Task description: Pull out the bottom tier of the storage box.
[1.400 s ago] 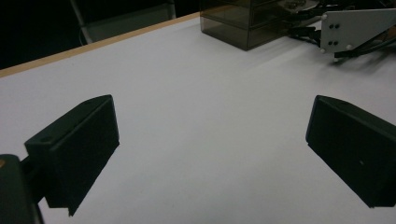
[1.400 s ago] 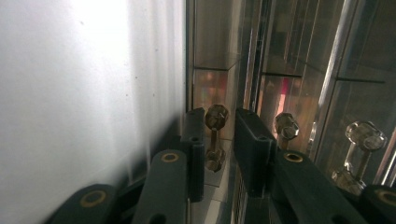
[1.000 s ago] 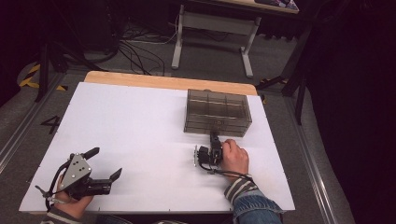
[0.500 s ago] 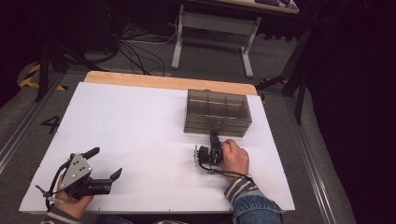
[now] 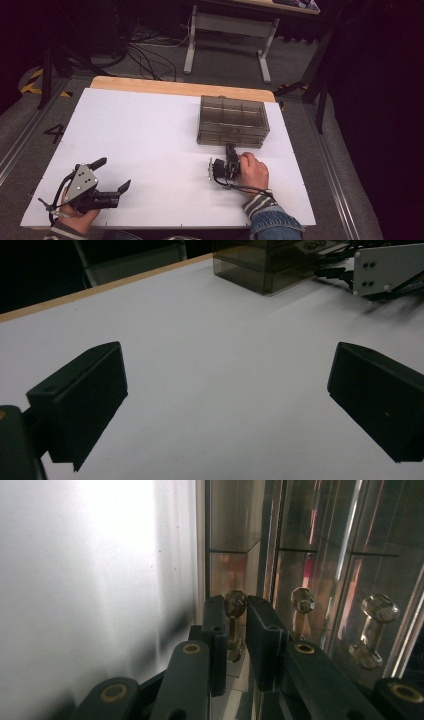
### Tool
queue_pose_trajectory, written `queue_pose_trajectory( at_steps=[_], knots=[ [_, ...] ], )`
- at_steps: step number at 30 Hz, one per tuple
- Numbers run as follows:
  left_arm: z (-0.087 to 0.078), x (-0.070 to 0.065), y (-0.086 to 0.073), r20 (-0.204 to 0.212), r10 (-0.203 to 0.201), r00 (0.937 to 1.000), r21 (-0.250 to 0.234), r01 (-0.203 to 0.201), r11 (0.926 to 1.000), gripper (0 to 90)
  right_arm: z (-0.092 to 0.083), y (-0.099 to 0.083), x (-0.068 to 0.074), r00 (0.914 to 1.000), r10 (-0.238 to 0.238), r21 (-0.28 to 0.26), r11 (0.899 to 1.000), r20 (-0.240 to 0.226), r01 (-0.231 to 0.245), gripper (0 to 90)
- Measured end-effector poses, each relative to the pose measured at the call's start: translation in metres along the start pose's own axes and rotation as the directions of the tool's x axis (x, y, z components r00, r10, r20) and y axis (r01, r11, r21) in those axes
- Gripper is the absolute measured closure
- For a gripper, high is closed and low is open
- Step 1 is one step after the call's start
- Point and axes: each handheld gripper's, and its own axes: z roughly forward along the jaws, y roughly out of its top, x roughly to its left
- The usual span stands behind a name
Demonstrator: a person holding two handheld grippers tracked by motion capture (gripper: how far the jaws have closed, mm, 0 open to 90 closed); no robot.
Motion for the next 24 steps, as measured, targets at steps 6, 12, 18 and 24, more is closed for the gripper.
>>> queue_pose_trajectory(
  at_steps=[6, 12, 18, 24],
  knots=[
    [0.000, 0.000, 0.000, -0.001, 0.002, 1.0000, -0.002, -0.002, 1.0000, 3.2, -0.007, -0.001, -0.001, 0.9998, 0.013, -0.005, 1.000, -0.015, -0.013, 79.5],
    [0.000, 0.000, 0.001, 0.003, 0.003, 1.0000, -0.001, -0.003, 1.0000, 3.2, -0.012, -0.001, -0.001, 0.9992, 0.022, -0.009, 1.000, -0.033, -0.022, 79.2],
    [0.001, 0.000, 0.001, 0.007, 0.004, 1.0000, -0.001, -0.004, 1.0000, 3.2, -0.018, -0.001, -0.002, 0.9985, 0.021, -0.011, 1.000, -0.051, -0.022, 78.9],
    [0.001, 0.000, 0.001, 0.006, 0.003, 1.0000, -0.003, -0.003, 1.0000, 3.2, -0.020, -0.003, -0.001, 0.9961, 0.025, -0.009, 1.000, -0.084, -0.026, 76.1]
  ],
)
